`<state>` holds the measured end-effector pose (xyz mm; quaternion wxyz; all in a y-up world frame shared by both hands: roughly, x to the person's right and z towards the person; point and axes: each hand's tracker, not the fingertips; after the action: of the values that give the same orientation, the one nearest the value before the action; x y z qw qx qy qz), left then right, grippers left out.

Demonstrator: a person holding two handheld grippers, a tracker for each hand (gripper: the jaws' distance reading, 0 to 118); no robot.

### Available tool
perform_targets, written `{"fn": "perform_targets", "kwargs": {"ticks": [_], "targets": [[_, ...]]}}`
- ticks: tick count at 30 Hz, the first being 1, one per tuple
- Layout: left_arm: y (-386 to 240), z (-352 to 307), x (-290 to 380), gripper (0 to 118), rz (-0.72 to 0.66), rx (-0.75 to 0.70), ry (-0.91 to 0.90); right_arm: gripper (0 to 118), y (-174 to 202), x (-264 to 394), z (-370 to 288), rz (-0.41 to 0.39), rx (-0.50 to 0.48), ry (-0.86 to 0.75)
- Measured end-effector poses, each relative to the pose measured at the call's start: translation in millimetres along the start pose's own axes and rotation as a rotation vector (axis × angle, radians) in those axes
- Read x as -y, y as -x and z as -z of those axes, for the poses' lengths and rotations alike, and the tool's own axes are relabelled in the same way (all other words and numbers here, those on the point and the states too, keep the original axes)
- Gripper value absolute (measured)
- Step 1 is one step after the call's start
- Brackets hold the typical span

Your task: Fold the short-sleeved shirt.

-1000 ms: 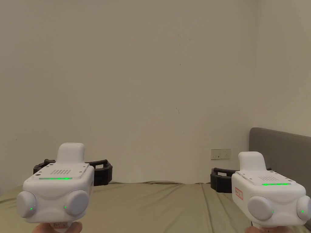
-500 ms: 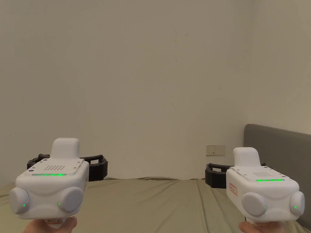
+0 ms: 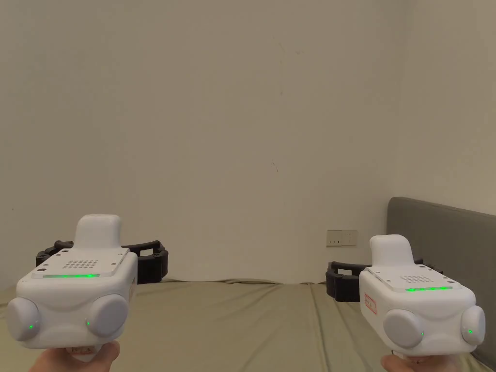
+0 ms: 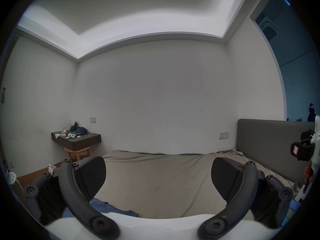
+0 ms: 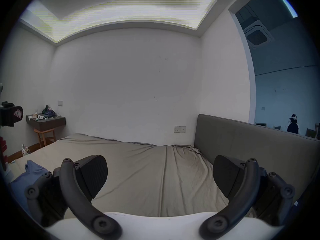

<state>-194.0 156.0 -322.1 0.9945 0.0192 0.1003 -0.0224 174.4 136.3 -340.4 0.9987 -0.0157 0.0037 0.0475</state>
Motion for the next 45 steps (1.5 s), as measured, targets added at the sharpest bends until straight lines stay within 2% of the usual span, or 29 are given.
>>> {"fn": "perform_targets", "kwargs": {"ticks": [14,21,22,23,24,25,26,27,28,29,31,36,38,39,42,45], "targets": [[-7,6,3,118,0.023,-0.019,0.008,118,-6,12,6,0.029,0.01,-0.006],[-7,4,2,116,0.004,0.072,0.027,116,-3,11,0,0.027,-0.019,0.005],[-7,3,2,92,0.027,0.12,0.022,103,-3,13,-3,0.028,-0.022,-0.007],[-9,1,2,17,0.065,0.124,0.017,47,-4,16,-4,0.034,-0.022,-0.013],[-14,1,4,0,0.096,0.116,0.007,3,-3,18,-6,0.029,-0.015,-0.018],[-20,5,8,0,0.136,0.078,0.001,3,-2,20,-5,0.009,0.009,-0.014],[-17,2,11,0,0.11,0.023,0.004,3,-3,21,-6,-0.02,0.08,0.04],[-16,5,12,0,0.081,0.095,0.031,3,-3,21,-14,0.032,0.026,0.034],[-18,9,13,0,0.053,0.125,0.056,3,-9,25,-16,0.079,-0.085,0.054],[-19,11,15,0,0.068,0.099,0.047,3,-11,28,-16,0.089,-0.106,0.073],[-23,9,20,0,0.093,0.068,0.033,3,-12,37,-10,0.057,-0.06,0.073],[-12,-5,24,0,0.081,0.06,0.078,3,2,39,-17,-0.003,-0.092,0.052],[12,-14,35,0,0.057,0.032,0.101,3,22,36,-19,-0.026,-0.133,0.063],[31,-7,49,0,0.058,0.001,0.12,3,35,34,-20,-0.045,-0.186,0.06],[103,-9,82,0,0.079,-0.151,0.208,3,96,39,-23,-0.067,-0.311,0.05],[167,-79,97,0,0.08,-0.321,0.313,3,169,49,-25,-0.036,-0.506,0.09]]}}
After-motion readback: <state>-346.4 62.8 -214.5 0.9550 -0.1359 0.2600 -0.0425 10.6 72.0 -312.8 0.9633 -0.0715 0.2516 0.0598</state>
